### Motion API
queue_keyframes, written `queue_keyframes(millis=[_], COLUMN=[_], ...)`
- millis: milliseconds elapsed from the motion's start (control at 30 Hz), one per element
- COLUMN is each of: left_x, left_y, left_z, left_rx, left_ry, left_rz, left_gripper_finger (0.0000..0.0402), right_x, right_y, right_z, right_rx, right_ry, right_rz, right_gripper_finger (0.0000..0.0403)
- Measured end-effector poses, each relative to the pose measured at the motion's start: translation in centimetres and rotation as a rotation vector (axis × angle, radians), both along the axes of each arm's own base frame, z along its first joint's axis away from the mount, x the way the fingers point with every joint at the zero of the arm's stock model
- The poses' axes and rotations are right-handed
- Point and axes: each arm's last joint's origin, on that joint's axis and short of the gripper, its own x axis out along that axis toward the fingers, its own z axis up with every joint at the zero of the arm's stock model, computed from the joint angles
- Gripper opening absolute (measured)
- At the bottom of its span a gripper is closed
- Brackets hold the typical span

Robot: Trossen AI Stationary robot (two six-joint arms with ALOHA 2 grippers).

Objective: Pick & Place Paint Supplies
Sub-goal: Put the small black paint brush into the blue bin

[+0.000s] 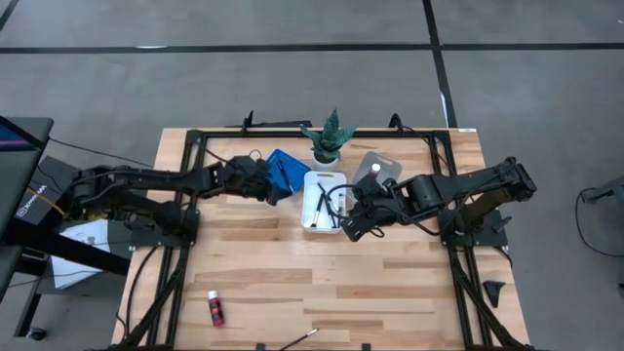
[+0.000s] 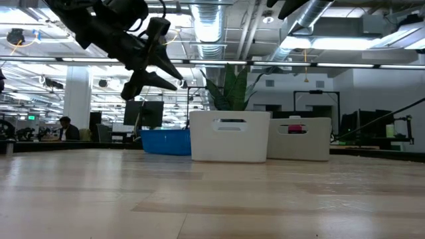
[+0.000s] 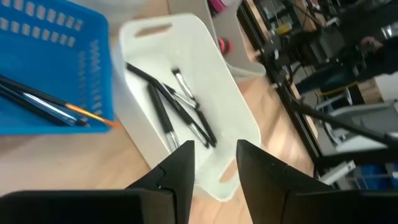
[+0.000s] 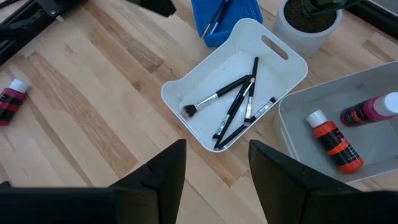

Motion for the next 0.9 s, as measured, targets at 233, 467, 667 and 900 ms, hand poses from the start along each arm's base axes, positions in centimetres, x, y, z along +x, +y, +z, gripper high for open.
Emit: queue_keyframes(millis=[233, 467, 667, 900], left_x=[0.4, 0.7, 0.7, 0.6], left_y=[-2.1, -5.1, -8.0, -11.1], left_z=[0.0, 0.0, 0.2, 1.0], left_rx=[0.003, 0.003, 0.004, -0.016], left_ry=[-0.001, -0.002, -0.027, -0.109], left_rz=[-0.087, -0.208, -0.326, -0.418], left_gripper_finger=[0.0114, 0.0109, 0.0109, 0.0109], right_x=[-0.1, -0.1, -0.4, -0.8], right_y=[0.4, 1.0, 2.0, 3.1], right_z=[0.0, -0.2, -0.2, -0.2], right_rx=[-0.001, -0.001, 0.009, 0.022], right_ry=[-0.001, 0.007, 0.003, -0.003], right_rz=[0.012, 0.024, 0.043, 0.058], right_gripper_finger=[0.0170, 0.0170, 0.0170, 0.0170])
